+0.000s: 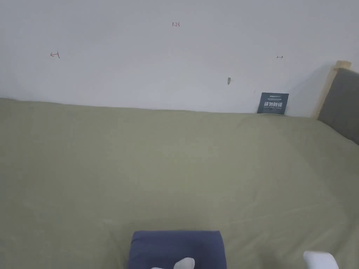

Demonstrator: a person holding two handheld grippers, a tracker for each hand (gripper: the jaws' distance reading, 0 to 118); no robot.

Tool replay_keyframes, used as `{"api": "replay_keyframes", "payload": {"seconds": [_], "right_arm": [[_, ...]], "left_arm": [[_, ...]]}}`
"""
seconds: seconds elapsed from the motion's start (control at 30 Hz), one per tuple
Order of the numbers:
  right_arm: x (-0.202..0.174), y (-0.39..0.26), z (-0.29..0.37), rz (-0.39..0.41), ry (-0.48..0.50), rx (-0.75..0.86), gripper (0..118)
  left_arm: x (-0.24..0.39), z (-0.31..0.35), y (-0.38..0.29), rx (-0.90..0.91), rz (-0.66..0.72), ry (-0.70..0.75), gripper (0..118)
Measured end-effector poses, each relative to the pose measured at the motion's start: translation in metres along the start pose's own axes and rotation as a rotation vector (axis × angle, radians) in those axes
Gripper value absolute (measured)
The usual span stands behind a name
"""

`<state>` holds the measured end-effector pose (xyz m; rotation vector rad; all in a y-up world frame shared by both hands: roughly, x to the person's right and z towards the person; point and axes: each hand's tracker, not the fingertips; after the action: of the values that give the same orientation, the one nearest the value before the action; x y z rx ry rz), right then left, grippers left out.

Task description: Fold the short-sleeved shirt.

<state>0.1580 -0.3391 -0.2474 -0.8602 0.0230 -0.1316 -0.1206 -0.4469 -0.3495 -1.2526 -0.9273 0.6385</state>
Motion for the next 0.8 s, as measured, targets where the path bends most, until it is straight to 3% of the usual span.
{"api": "replay_keyframes", "payload": {"seconds": [0.2, 0.3, 0.43, 0.5, 0.6, 0.67, 0.7, 0.8], "right_arm": [[-0.028, 0.028, 0.013, 0.020, 0.148, 0.026, 7], [-0.058, 0.049, 0.008, 0.065, 0.208, 0.010, 7], [-0.104, 0.069, -0.017, 0.163, 0.289, -0.037, 7], [-0.117, 0.077, -0.042, 0.146, 0.313, -0.080, 7], [-0.120, 0.080, -0.082, 0.115, 0.242, -0.159, 7], [-0.109, 0.075, -0.107, 0.027, 0.275, -0.240, 7], [-0.103, 0.069, -0.117, -0.012, 0.246, -0.284, 7], [-0.096, 0.056, -0.124, -0.016, 0.227, -0.263, 7]], "left_arm": [[0.020, 0.116, 0.009, 0.180, -0.115, -0.143, 1], [0.002, 0.179, 0.015, 0.292, -0.128, -0.073, 1], [-0.038, 0.232, 0.019, 0.399, -0.031, -0.010, 1], [-0.056, 0.243, 0.017, 0.442, 0.004, -0.040, 1], [-0.076, 0.242, 0.014, 0.462, 0.047, -0.069, 1], [-0.089, 0.236, 0.015, 0.448, 0.078, -0.091, 1], [-0.095, 0.232, 0.017, 0.434, 0.089, -0.096, 1], [-0.115, 0.220, 0.024, 0.396, 0.111, -0.129, 1]]}}
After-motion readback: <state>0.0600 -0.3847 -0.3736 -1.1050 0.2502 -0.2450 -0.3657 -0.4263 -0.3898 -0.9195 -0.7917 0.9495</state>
